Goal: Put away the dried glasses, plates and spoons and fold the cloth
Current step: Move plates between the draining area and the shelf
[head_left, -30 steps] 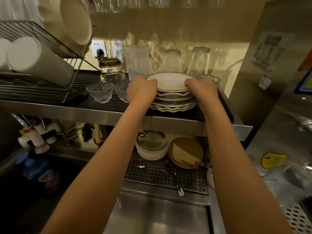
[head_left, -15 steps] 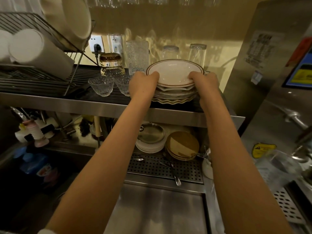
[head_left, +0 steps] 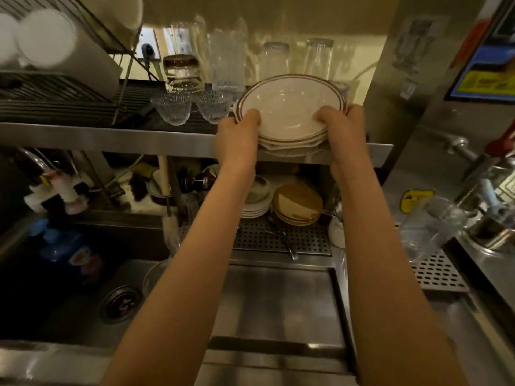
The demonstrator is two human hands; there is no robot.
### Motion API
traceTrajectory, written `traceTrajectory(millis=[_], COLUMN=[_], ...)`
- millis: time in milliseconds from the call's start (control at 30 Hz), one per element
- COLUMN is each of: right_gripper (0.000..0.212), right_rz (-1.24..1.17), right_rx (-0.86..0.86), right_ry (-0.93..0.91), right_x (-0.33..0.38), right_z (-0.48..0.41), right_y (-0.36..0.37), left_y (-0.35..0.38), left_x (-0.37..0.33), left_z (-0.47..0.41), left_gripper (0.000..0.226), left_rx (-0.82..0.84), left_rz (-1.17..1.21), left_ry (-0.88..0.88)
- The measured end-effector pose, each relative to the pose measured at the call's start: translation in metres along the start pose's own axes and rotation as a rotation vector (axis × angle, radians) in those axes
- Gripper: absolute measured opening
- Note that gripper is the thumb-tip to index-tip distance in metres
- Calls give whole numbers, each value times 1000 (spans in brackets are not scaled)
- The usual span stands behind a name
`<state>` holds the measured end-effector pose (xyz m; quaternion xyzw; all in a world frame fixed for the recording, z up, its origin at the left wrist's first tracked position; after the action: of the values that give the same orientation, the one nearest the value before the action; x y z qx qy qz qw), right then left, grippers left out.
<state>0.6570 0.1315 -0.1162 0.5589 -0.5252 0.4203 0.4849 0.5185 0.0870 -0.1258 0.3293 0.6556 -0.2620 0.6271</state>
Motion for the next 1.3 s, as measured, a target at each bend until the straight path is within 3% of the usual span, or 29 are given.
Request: traceTrajectory(millis=[200, 567, 833, 1067, 1300], right_gripper=[31, 37, 42, 45, 49], right_rz=[-99, -227, -186, -52, 32], right_rx=[-59, -185, -201, -196, -136], right_ry=[15, 13, 67, 140, 340], right_x=[-23, -64, -110, -156, -208], right_z=[41, 109, 148, 157, 157], right_y=[-8, -25, -40, -52, -57], left_y=[-19, -44, -59, -63, -69], left_x=[19, 57, 108, 168, 232], left_z=[31, 84, 100, 103, 111], left_gripper=[12, 14, 16, 17, 20], left_rx=[8, 80, 169, 163, 125], left_rz=[7, 91, 30, -57, -111], left_ry=[33, 2, -10, -154, -376])
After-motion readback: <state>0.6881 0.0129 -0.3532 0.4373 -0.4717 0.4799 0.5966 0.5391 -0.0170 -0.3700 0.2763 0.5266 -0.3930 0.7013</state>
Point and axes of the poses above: each hand's wrist, its own z-axis away from the middle knuckle, its own y-axis out of the palm, x = y × z, the point moved 2 cm from there along -z, towards the middle knuckle, and after that the axes turned 1 degree about y, right-handed, at the moved point
